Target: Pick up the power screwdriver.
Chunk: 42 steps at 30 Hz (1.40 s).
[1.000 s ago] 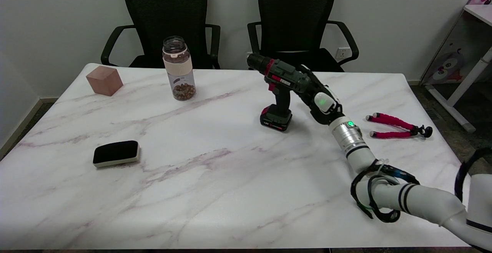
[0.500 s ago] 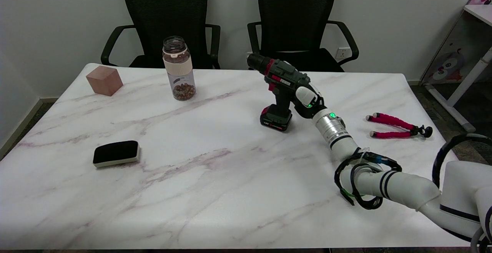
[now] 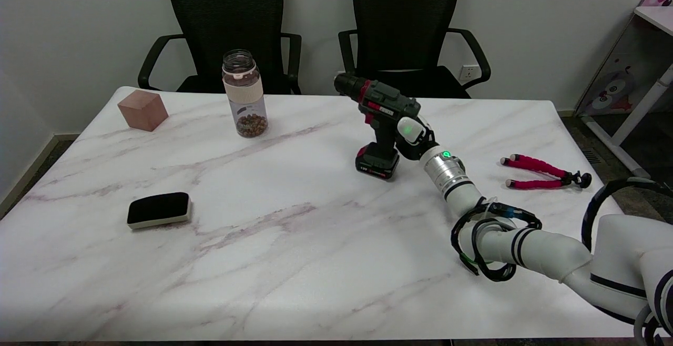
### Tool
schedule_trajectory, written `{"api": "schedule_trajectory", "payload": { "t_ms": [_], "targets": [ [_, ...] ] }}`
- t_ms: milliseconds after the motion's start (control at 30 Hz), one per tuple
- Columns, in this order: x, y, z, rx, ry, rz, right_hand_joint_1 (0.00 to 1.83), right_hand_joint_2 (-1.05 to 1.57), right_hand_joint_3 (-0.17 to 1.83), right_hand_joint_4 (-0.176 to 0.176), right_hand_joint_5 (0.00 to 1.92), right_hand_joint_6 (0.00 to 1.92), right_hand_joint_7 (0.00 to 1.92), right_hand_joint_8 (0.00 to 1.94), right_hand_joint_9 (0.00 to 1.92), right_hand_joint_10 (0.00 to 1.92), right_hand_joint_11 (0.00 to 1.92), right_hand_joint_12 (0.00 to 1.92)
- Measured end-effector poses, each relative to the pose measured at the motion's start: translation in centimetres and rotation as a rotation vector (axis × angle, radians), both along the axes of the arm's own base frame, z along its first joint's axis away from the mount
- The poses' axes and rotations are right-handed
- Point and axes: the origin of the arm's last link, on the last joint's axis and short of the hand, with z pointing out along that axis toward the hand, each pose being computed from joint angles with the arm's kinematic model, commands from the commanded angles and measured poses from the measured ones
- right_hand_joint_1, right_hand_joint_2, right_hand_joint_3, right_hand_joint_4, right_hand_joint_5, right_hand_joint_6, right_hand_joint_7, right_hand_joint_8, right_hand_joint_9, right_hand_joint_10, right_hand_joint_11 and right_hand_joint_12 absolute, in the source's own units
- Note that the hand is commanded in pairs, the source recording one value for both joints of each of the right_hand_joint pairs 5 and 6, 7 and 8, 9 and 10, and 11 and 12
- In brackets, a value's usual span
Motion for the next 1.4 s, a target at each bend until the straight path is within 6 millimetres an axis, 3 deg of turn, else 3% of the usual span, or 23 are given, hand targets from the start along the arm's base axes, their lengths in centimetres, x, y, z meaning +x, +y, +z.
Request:
{"api": "schedule_trajectory", "payload": {
  "t_ms": [500, 1400],
  "targets": [
    [-0.1, 0.5, 0.1, 0.012, 0.025, 0.016, 0.91, -0.45, 0.59, 0.146, 0.19, 0.19, 0.19, 0.19, 0.38, 0.38, 0.44, 0.44],
    [-0.5, 2.0, 1.2, 0.015, 0.044, 0.024, 0.91, -0.43, 0.62, 0.145, 0.18, 0.18, 0.18, 0.18, 0.37, 0.37, 0.42, 0.42]
  ]
}}
